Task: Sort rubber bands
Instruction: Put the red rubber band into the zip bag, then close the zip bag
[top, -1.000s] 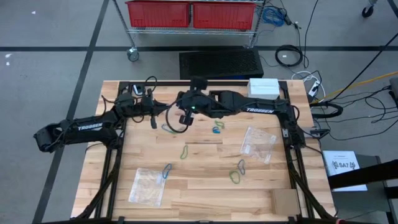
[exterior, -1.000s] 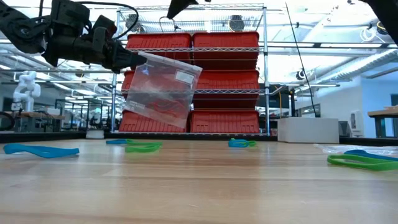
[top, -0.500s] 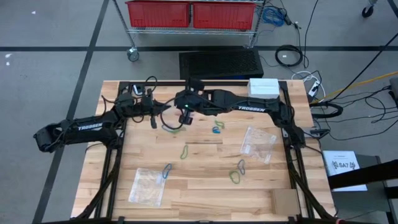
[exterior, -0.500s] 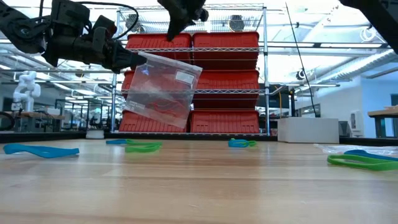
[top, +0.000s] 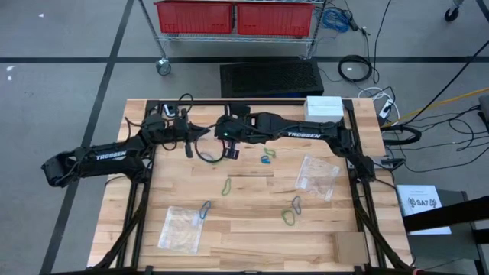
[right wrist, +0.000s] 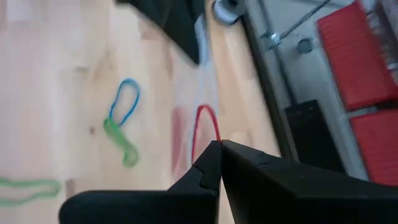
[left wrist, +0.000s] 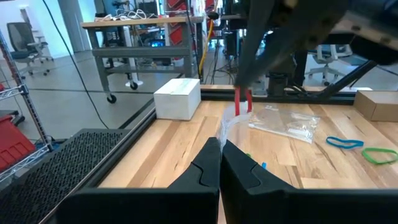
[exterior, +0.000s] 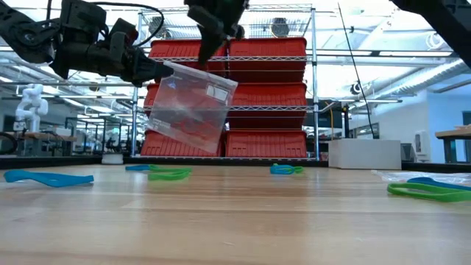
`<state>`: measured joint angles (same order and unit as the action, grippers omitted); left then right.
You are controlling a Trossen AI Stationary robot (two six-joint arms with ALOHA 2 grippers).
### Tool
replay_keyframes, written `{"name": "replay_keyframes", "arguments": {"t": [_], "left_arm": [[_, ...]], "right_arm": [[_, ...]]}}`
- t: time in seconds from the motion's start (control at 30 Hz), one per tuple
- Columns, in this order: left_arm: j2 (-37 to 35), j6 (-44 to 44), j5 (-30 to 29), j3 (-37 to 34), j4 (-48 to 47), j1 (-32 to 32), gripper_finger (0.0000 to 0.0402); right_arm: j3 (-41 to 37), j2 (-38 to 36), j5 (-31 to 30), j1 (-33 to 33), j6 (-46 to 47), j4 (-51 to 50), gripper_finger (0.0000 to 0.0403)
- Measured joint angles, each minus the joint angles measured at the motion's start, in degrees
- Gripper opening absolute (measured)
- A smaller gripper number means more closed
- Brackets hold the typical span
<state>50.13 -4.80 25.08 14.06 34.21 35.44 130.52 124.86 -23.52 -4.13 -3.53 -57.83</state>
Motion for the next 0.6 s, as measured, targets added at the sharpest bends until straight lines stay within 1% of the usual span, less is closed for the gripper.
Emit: {"name": "replay_keyframes", "arguments": {"t": [0.13,0.27,0.4,0.6], "left_arm": [[0.0,0.0,0.0,0.0,0.0,0.0,0.0000],[0.0,0.0,0.0,0.0,0.0,0.0,0.0000],[0.0,0.0,0.0,0.0,0.0,0.0,0.0000],[0.0,0.0,0.0,0.0,0.0,0.0,0.0000]], "right_arm": [[0.0,0.9,2.9,-0.8,0.9,-0.2,0.0000],[0.0,1.3,2.9,-1.1,0.9,0.0,0.0013],[0.0,1.3,2.9,-1.0,-0.4,0.3,0.0048],[0.0,1.3,2.9,-0.2,-0.9,0.6,0.0118]]}}
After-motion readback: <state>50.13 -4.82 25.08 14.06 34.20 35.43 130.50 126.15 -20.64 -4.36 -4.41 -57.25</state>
